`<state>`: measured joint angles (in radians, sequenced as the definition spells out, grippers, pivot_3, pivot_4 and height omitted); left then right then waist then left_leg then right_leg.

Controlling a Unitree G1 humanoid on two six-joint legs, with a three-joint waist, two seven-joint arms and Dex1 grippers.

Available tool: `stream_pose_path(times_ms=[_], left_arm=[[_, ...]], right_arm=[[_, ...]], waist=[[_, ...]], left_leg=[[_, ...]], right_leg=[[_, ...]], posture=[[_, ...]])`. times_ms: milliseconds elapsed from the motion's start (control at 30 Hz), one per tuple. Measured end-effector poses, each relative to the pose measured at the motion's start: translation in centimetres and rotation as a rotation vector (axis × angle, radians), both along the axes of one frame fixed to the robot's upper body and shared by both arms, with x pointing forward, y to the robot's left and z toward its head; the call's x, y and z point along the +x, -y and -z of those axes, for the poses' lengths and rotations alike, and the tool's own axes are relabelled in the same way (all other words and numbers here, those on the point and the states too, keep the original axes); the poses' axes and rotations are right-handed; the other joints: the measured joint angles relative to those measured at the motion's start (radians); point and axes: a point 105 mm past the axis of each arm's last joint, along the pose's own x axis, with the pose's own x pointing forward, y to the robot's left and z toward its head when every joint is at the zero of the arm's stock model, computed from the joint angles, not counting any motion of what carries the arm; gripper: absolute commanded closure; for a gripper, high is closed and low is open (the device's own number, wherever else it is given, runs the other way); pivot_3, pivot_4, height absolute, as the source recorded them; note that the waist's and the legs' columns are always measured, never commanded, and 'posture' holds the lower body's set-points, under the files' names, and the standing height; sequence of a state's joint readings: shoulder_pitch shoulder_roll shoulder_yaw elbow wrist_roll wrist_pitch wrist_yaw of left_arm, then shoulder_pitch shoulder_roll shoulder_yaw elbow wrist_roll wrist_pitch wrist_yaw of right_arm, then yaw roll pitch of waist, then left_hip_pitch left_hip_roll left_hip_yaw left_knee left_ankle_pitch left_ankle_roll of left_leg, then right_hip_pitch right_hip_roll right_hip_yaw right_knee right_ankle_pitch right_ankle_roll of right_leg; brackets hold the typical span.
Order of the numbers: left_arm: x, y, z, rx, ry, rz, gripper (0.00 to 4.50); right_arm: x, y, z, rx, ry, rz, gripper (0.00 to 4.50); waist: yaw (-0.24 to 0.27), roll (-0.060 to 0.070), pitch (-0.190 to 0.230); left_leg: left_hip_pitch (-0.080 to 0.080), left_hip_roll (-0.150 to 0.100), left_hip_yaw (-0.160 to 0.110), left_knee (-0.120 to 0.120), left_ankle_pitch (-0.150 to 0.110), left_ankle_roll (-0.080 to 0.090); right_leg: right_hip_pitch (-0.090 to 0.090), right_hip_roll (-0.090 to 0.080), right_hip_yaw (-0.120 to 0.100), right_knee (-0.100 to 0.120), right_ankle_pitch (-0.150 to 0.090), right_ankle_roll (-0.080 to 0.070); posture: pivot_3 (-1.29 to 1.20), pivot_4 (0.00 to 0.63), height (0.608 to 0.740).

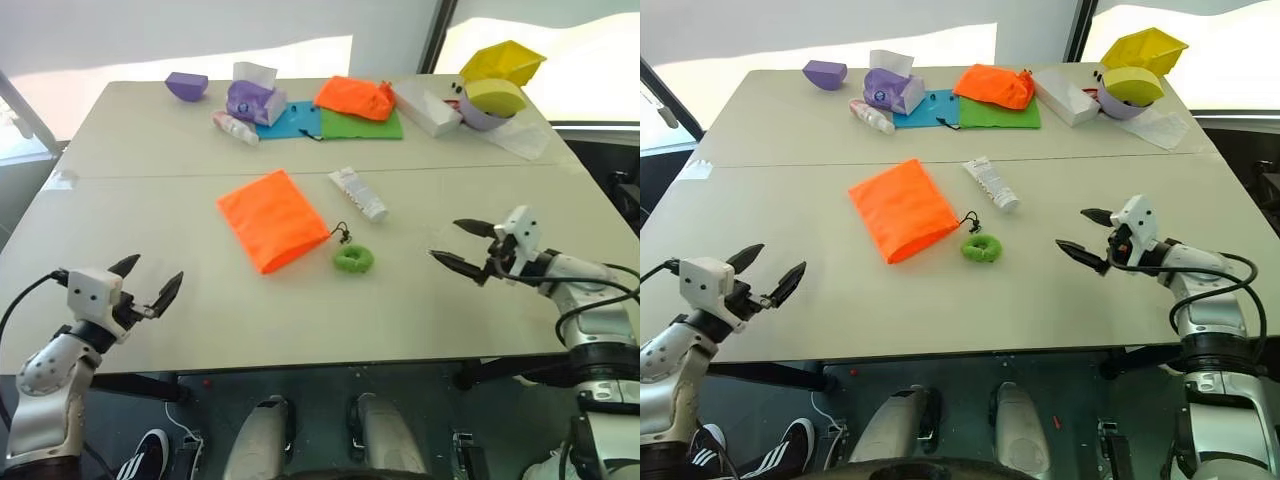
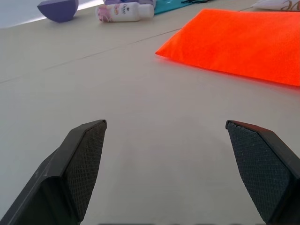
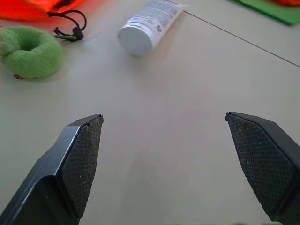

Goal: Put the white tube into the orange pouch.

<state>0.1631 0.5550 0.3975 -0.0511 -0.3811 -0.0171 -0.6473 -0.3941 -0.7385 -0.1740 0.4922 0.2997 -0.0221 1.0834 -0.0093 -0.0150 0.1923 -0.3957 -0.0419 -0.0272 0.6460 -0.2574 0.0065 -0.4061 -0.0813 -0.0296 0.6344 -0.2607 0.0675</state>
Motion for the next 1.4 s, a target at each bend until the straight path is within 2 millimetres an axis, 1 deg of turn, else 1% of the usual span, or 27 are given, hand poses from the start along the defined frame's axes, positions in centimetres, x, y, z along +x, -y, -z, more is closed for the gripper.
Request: stream_pose_path(times_ms=[100,267,400,567,600,667,767,833,900,1000,1067,1133,1167,1267,1400], left_arm=[[0.1,-0.2,0.0,0.014,0.003,-0.011,0.14],[0.2,0.1,-0.2,0.035,0.02,0.007,0.14],[0.2,0.5,-0.3,0.027,0.027,0.033,0.14],[0.5,1.0,-0.8,0.031,0.055,0.052,0.14],[0.5,1.4,-1.0,0.032,0.064,0.068,0.14],[0.8,2.9,-1.6,0.031,0.094,0.113,0.14],[1.4,6.2,-2.5,0.083,0.132,0.214,0.14],[2.1,8.8,-3.1,0.161,0.156,0.285,0.14],[2.9,11.1,-3.8,0.218,0.183,0.332,0.14],[4.6,13.3,-3.9,0.347,0.188,0.331,0.14],[6.0,14.7,-3.9,0.412,0.192,0.298,0.14],[6.4,15.9,-3.7,0.436,0.194,0.297,0.14],[6.4,16.4,-3.5,0.435,0.187,0.305,0.14],[6.1,17.5,-2.4,0.39,0.148,0.324,0.14],[6.0,17.5,-2.0,0.38,0.126,0.32,0.14]], right_arm=[[0.0,-0.1,0.4,0.01,-0.01,-0.003,0.12],[0.0,-1.0,1.0,0.035,-0.012,-0.018,0.12],[0.1,-1.1,0.9,0.035,0.002,-0.008,0.12],[0.2,-1.1,0.9,0.037,0.004,-0.002,0.12],[0.2,-1.1,0.9,0.037,0.004,-0.001,0.12],[0.2,-1.3,0.8,0.036,0.007,-0.006,0.12],[0.2,-2.6,0.2,0.028,0.032,-0.052,0.12],[-0.2,-4.6,-0.4,0.03,0.059,-0.12,0.12],[-0.9,-7.1,-0.9,0.056,0.082,-0.206,0.12],[-1.5,-9.5,-1.0,0.069,0.094,-0.264,0.12],[-1.8,-11.5,-1.3,0.084,0.114,-0.301,0.12],[-2.0,-12.9,-1.7,0.104,0.127,-0.322,0.12],[-2.1,-13.2,-1.8,0.106,0.129,-0.323,0.12],[-2.0,-13.2,-1.9,0.107,0.132,-0.309,0.12],[-1.9,-13.2,-1.9,0.108,0.134,-0.301,0.12]], waist=[[0.0,0.0,0.0],[0.0,0.0,0.0],[0.0,0.0,0.0],[0.001,0.0,0.0],[0.001,0.0,0.0],[0.003,0.0,0.0],[0.003,0.0,0.0],[0.003,0.001,0.0],[0.005,0.001,0.0],[0.008,0.001,0.0],[0.013,0.001,0.0],[0.015,0.001,0.0],[0.018,0.001,0.0],[0.023,0.001,0.0],[0.023,0.001,0.0]], left_leg=[[0.0,0.0,0.0,0.0,0.0,0.0],[-0.001,0.0,0.0,0.0,0.0,0.0],[-0.002,0.0,0.0,0.0,0.0,0.0],[-0.003,0.0,0.0,0.0,0.0,0.0],[-0.003,0.0,0.0,0.0,0.0,0.0],[-0.004,0.0,0.0,0.001,0.0,0.0],[-0.004,0.0,0.001,0.001,0.0,0.0],[-0.004,0.0,0.0,0.001,0.0,0.0],[-0.004,0.0,0.0,0.001,0.0,0.0],[-0.004,0.0,0.001,0.001,0.0,0.0],[-0.006,0.0,0.001,0.002,0.0,0.0],[-0.008,0.0,0.001,0.002,0.0,0.0],[-0.009,0.0,0.001,0.002,0.0,0.0],[-0.012,0.0,0.001,0.003,0.0,0.0],[-0.012,0.0,0.001,0.003,0.0,0.0]], right_leg=[[0.0,0.0,0.0,0.0,0.0,0.0],[-0.001,0.0,0.0,-0.001,0.0,0.001],[-0.001,0.0,0.0,-0.002,0.001,0.001],[-0.001,0.0,0.0,-0.002,0.001,0.001],[-0.001,0.0,0.0,-0.002,0.001,0.001],[-0.001,0.0,0.0,-0.002,0.002,0.002],[-0.002,0.0,0.0,-0.003,0.003,0.002],[-0.002,0.0,0.0,-0.002,0.004,0.005],[-0.002,0.0,0.0,-0.002,0.005,0.006],[-0.002,0.0,0.0,-0.002,0.006,0.009],[-0.003,0.001,0.0,-0.002,0.008,0.011],[-0.005,0.001,0.0,-0.002,0.009,0.012],[-0.006,0.001,0.0,-0.002,0.009,0.012],[-0.009,0.001,0.0,-0.002,0.009,0.013],[-0.009,0.001,-0.001,-0.002,0.01,0.012]], posture=[[0.0,0.15,0.738],[0.0,0.15,0.738],[0.0,0.15,0.738],[0.0,0.15,0.738],[0.0,0.15,0.738],[0.0,0.15,0.738],[0.0,0.15,0.738],[0.0,0.15,0.738],[0.0,0.15,0.738],[0.0,0.15,0.738],[0.0,0.15,0.738],[0.0,0.15,0.738],[0.0,0.15,0.738],[0.0,0.15,0.738],[0.0,0.15,0.738]])
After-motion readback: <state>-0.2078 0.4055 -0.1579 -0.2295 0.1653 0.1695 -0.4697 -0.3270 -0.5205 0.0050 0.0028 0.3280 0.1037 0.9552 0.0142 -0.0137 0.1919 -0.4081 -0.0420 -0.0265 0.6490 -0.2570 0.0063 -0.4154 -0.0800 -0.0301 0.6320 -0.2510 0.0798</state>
